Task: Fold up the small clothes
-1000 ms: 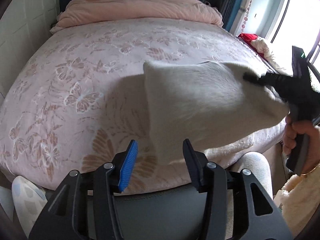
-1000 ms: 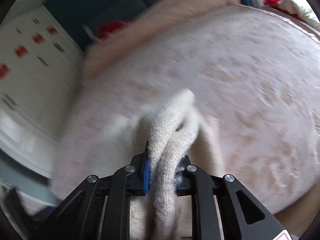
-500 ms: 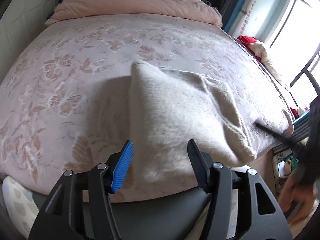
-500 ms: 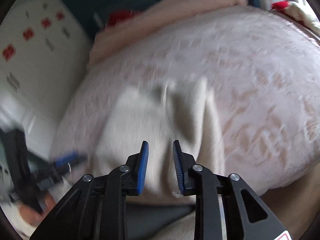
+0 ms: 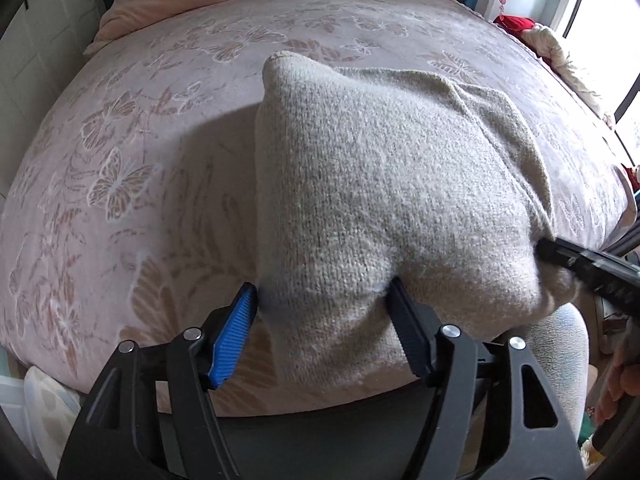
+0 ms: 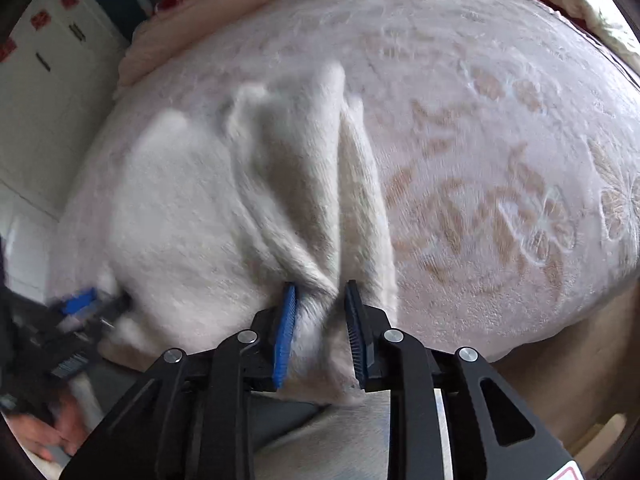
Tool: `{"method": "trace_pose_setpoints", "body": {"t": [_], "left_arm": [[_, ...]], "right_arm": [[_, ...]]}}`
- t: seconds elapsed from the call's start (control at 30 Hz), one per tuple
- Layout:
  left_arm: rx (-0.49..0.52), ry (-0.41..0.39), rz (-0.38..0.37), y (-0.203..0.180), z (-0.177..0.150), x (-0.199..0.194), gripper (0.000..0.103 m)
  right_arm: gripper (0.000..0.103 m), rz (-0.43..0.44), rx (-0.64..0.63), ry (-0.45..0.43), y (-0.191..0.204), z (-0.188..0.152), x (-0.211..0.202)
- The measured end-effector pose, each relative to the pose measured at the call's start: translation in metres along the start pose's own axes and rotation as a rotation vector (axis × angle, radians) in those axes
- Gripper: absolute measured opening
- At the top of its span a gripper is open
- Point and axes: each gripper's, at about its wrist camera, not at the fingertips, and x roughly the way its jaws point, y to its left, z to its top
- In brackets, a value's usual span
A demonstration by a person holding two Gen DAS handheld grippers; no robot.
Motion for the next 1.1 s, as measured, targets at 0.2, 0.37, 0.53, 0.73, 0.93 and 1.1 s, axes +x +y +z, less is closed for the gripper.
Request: {"method": "trace_pose_setpoints", "body": {"t": [0.2, 0.37, 0.53, 0.73, 0.93, 1.1], "left_arm": [[-0.01, 0.004, 0.001, 0.001, 0.001, 0.001, 0.065], [-0.002, 0.005, 0.007, 0.0, 0.002, 0.0, 0.065], [0.018, -0.009, 0.019, -0.006, 0.005, -0.001, 0.066], [0.002, 0.005, 0.011, -0.002, 0.005, 0.003, 0.067], [-0.003, 0.008, -0.005, -0.001, 0.005, 0.006, 0.069], [-0.022, 0.007, -0.031, 0.005, 0.004, 0.0, 0.07]], "right_arm": [[0.023, 0.002, -0.09, -0.033, 0.039, 0.052, 0.004], [0.017, -0.103, -0.121, 0.095, 0.03, 0.09, 0.093], [0.016, -0.091, -0.052, 0.111, 0.028, 0.107, 0.108], [0.016, 0.012, -0.023, 0.014, 0.036, 0.075, 0.04], [0.013, -0.013, -0.014, 0.07, 0.017, 0.015, 0.048], [0.039, -0.003, 0.017, -0.028, 0.017, 0.029, 0.007]]}}
